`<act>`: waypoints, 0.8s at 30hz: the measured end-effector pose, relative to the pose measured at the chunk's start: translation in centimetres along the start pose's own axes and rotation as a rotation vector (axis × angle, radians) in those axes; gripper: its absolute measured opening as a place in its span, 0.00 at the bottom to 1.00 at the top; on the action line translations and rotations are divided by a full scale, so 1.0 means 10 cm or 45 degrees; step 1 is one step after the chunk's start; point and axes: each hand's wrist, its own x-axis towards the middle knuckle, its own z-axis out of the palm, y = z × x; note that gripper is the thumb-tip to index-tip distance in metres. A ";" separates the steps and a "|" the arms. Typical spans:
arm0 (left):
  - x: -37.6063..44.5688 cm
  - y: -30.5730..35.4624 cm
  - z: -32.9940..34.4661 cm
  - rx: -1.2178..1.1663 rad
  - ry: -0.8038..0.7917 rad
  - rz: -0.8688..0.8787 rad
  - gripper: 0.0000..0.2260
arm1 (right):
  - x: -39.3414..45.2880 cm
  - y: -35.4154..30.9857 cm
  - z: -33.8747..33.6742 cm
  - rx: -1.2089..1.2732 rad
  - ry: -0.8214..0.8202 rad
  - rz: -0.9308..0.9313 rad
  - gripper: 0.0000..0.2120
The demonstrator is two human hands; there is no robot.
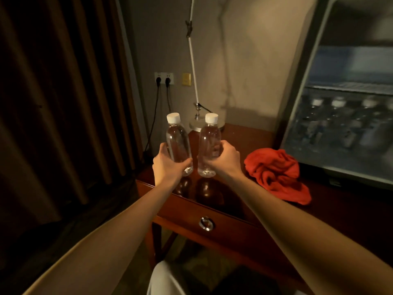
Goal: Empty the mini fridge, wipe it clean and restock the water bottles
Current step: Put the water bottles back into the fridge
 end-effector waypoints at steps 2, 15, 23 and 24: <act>-0.09 0.21 0.13 -0.019 -0.049 0.052 0.27 | -0.04 0.09 -0.32 -0.003 0.084 0.017 0.24; -1.03 1.64 1.85 -0.213 -0.527 0.237 0.22 | -0.34 1.07 -2.72 -0.085 0.580 0.428 0.24; -1.20 2.01 3.07 -0.257 -0.651 0.225 0.27 | 0.03 1.76 -3.42 -0.058 0.659 0.562 0.39; -1.19 2.07 3.18 -0.253 -0.661 0.227 0.27 | 0.10 1.83 -3.45 -0.031 0.680 0.568 0.38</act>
